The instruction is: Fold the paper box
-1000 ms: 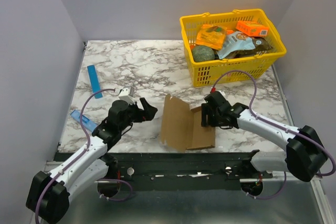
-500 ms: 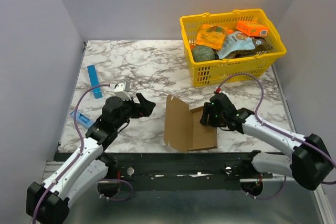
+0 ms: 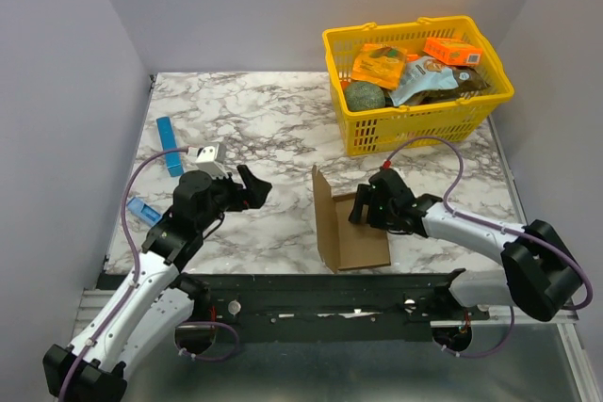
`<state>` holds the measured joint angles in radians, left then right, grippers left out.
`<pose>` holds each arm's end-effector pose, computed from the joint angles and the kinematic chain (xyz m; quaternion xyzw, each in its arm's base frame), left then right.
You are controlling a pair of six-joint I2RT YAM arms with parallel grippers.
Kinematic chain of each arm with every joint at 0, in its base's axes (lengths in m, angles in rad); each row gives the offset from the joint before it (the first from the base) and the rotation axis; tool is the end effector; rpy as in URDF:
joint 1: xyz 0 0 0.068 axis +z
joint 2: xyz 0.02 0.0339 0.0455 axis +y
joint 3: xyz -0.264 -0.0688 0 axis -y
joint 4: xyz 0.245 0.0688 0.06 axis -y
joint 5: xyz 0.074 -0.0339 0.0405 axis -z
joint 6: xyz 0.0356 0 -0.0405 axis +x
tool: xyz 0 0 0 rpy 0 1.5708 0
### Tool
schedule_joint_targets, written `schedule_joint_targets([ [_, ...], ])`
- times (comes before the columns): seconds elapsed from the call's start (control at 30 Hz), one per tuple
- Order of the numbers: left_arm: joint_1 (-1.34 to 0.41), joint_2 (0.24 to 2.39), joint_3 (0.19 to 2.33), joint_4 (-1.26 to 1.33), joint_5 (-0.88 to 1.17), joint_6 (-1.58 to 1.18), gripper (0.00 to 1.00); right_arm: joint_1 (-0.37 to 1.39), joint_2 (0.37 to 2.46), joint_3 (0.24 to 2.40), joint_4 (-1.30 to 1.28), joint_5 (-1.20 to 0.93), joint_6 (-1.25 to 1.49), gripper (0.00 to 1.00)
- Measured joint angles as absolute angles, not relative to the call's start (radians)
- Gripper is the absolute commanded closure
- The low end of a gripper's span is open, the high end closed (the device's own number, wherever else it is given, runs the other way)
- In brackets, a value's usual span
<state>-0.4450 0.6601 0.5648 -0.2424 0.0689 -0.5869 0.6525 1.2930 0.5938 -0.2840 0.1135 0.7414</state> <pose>0.1473 -0.0730 0.2755 -0.0379 0.8148 -0.3095 0.4888 0.1887 0.1391 0.1646 0.0589 0.9539 0.1440 0.2565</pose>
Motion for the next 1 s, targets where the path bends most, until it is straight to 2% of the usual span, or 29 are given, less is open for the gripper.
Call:
schedule_joint_targets([
  [0.3, -0.440, 0.626, 0.589, -0.315, 0.069, -0.581, 0.01, 0.653, 1.376, 0.637, -0.192, 0.133, 0.779, 0.00],
  [0.53, -0.439, 0.630, 0.540, -0.309, 0.069, -0.599, 0.04, 0.653, 1.361, 0.642, -0.273, 0.262, 0.768, 0.00],
  [0.87, -0.507, 0.732, 0.276, -0.079, 0.127, -0.752, 0.06, 0.652, 1.336, 0.685, -0.408, 0.347, 0.732, 0.01],
  [1.0, -0.607, 0.817, 0.235, 0.033, 0.106, -0.815, 0.05, 0.653, 1.271, 0.663, -0.440, 0.335, 0.739, 0.08],
])
